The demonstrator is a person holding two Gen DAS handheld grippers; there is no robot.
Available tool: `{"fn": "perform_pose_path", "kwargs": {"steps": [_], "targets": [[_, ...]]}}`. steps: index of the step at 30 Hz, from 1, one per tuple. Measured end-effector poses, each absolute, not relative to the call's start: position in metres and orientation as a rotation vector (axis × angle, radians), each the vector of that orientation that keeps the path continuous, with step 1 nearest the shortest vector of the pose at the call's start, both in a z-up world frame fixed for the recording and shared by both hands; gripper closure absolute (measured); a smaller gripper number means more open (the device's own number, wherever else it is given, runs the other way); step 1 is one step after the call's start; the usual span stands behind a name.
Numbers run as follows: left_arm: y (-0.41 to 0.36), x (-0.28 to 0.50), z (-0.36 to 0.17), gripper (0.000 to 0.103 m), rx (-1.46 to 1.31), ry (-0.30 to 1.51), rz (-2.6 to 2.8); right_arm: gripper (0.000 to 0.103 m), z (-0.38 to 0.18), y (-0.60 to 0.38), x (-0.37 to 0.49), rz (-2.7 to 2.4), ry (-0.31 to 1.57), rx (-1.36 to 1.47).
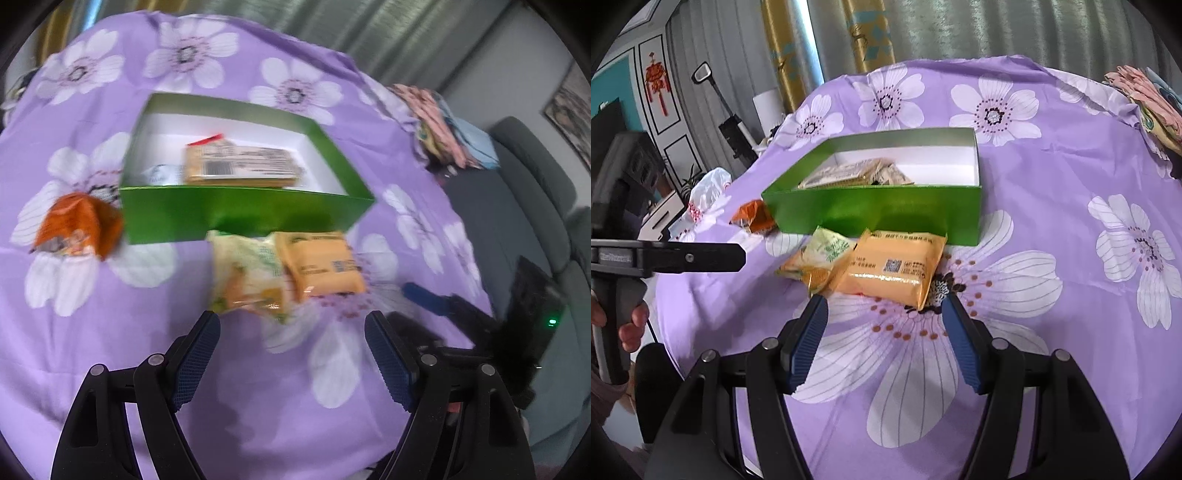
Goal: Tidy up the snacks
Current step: 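Move the right gripper to the yellow square snack bag and grasp it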
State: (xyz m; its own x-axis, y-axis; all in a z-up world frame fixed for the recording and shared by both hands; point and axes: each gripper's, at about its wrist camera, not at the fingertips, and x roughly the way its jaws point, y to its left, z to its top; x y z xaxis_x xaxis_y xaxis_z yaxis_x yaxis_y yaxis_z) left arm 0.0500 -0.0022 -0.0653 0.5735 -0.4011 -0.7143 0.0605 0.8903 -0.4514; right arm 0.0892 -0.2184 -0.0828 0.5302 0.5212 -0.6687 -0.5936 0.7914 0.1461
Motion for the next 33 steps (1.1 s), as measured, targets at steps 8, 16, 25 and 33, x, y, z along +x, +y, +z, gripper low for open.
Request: {"fn": "perform_pose_path", "kwargs": {"steps": [8, 16, 25, 33], "targets": [[-0.033, 0.067, -0.068, 0.022, -0.319, 0.934, -0.322, 0.039, -0.096, -0.223, 0.098, 0.675, 0.781, -0.089], [-0.059, 0.091, -0.082, 0.022, -0.276, 0.972, -0.338, 0.039, -0.108, -0.226, 0.108, 0.688, 0.806, -0.047], [-0.068, 0.114, -0.101, 0.022, -0.28, 1.032, -0.332, 0.038, -0.119, -0.222, 0.118, 0.71, 0.833, -0.026], [-0.064, 0.129, -0.108, 0.022, -0.328, 1.047, -0.317, 0.042, -0.121, -0.215, 0.138, 0.735, 0.85, -0.007]]}}
